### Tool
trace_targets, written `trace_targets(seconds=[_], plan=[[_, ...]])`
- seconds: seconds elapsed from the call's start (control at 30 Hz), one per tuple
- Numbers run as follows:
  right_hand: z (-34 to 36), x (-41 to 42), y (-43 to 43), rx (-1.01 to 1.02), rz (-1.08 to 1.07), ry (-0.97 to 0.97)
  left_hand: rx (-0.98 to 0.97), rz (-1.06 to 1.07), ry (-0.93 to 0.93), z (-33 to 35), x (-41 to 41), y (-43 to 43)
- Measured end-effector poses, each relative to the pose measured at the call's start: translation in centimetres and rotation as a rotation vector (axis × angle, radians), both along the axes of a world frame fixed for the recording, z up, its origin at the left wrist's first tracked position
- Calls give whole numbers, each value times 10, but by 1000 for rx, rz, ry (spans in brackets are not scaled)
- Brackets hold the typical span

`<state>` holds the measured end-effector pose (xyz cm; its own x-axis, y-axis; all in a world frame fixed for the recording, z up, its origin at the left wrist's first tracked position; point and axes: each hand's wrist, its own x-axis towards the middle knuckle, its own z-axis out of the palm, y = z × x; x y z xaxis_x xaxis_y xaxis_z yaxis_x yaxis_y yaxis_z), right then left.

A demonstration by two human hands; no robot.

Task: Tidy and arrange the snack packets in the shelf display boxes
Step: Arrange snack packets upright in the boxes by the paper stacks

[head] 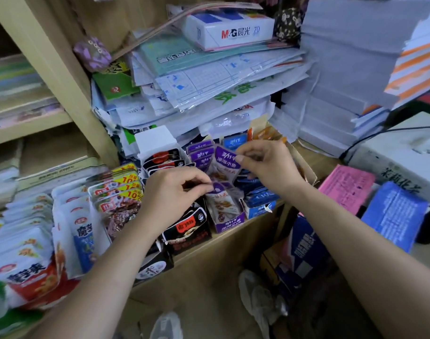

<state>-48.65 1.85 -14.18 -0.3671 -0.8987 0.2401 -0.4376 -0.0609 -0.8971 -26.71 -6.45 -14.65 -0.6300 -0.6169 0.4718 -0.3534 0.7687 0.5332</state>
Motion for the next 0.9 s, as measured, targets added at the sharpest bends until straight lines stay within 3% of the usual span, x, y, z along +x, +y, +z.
trace_targets(seconds=[0.23, 0.47, 0.57, 0.67, 0.9], plan=[[5, -6, 10, -31, 144, 7, -327, 165, -32, -3, -25, 0], [1, -6, 4, 76, 303, -121, -61, 64, -34, 3, -27, 6], [1, -10, 5, 85, 305, -162, -128, 30, -32, 2, -26, 1], [-1, -12, 6, 90, 244, -174, -177, 25, -15, 0, -24, -5], [-10, -19, 0, 9, -168, -37, 51, 212, 265, 17, -15, -16]])
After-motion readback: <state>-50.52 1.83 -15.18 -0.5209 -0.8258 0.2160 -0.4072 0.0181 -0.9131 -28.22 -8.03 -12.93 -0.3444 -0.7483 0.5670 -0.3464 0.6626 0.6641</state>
